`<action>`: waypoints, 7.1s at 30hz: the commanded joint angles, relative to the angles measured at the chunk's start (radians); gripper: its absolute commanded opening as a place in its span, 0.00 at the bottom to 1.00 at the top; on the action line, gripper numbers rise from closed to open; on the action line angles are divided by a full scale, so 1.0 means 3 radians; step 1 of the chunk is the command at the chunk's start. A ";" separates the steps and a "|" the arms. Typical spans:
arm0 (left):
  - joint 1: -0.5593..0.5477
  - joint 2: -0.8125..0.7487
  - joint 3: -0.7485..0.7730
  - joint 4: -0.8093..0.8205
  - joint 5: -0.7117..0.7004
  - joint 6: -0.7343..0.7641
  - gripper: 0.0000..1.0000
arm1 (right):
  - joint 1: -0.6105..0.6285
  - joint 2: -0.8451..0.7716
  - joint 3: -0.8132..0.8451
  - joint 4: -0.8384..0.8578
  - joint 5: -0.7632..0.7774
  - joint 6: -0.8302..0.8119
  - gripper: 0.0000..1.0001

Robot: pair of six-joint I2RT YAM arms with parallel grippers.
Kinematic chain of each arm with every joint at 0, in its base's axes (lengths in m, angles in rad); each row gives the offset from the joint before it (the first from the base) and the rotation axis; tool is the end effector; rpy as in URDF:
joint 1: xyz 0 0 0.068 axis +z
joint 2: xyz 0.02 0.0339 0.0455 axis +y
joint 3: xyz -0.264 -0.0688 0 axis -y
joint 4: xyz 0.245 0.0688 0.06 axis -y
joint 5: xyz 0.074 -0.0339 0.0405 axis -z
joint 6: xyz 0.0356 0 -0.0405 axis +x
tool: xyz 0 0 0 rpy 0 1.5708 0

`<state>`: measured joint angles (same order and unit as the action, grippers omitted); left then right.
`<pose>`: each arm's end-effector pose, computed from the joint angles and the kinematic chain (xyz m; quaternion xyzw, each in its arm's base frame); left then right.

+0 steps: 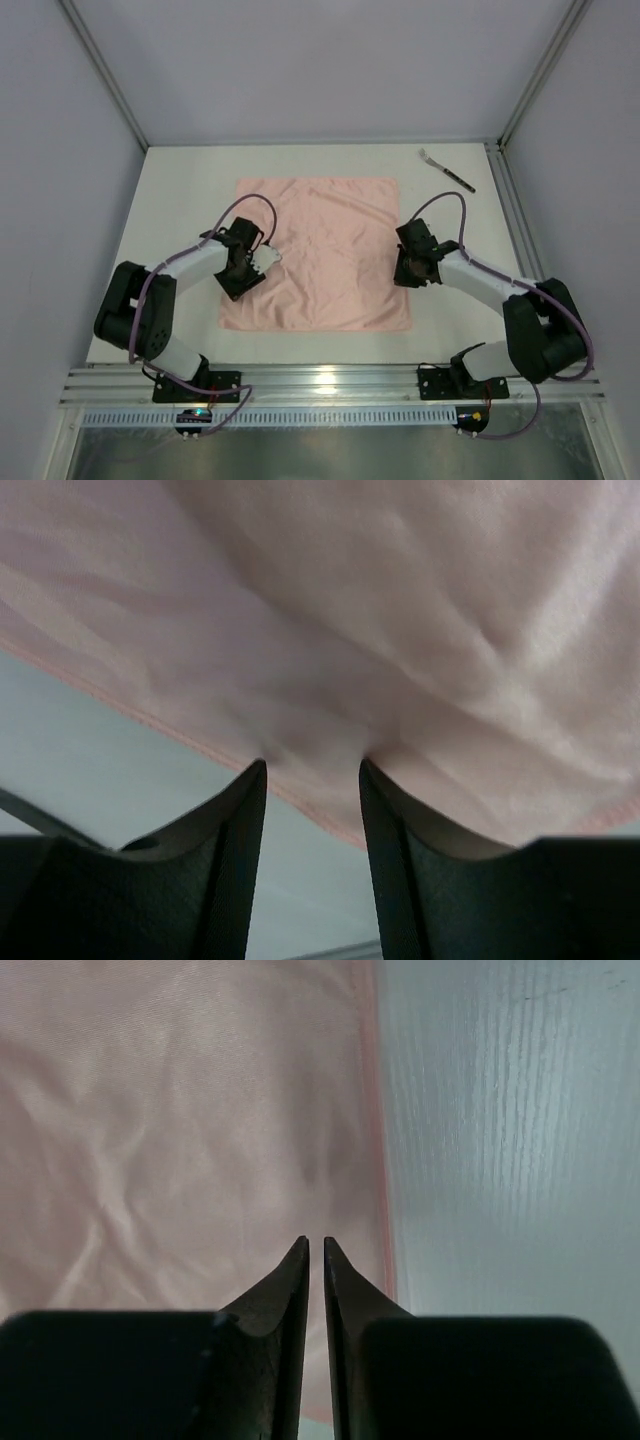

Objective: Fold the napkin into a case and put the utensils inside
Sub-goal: Flatten out the crumpled napkin at the center of the board, then pick up the flattened napkin from the center of the board, then fold the rectangle-folded napkin at the center of the board, then move the rectangle-folded napkin to the center of the board.

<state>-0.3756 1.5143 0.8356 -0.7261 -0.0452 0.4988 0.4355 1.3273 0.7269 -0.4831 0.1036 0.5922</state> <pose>0.2346 -0.0908 0.1619 0.4201 0.9034 0.0276 0.0813 0.2224 0.0994 0.1841 0.0883 0.9652 0.0747 0.2345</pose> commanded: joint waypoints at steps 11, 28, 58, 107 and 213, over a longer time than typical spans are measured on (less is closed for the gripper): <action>0.0035 0.0246 0.0318 -0.0093 0.0405 -0.0119 0.44 | -0.0439 0.0731 0.0394 0.0502 -0.0417 -0.0348 0.06; 0.0934 0.0678 0.2398 0.0058 0.0759 -0.1155 0.55 | -0.0884 0.1443 0.2723 -0.0092 -0.0678 -0.0819 0.24; 0.1231 0.3665 0.5329 -0.0116 0.0780 -0.2235 0.55 | -0.1150 0.4104 0.5114 -0.0332 -0.0585 0.0194 0.48; 0.1410 0.2204 0.4031 0.0094 0.2098 -0.0974 0.00 | -0.1150 0.1743 0.2339 0.1488 -0.1276 -0.0854 0.04; 0.0618 0.0731 0.1019 0.0396 0.1117 -0.0302 0.29 | 0.1335 0.1210 0.0763 0.0859 -0.0658 -0.0757 0.06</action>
<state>-0.1928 1.7641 1.1400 -0.6403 0.2970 0.4690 0.8146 1.6794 0.9463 -0.2398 -0.1154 0.3977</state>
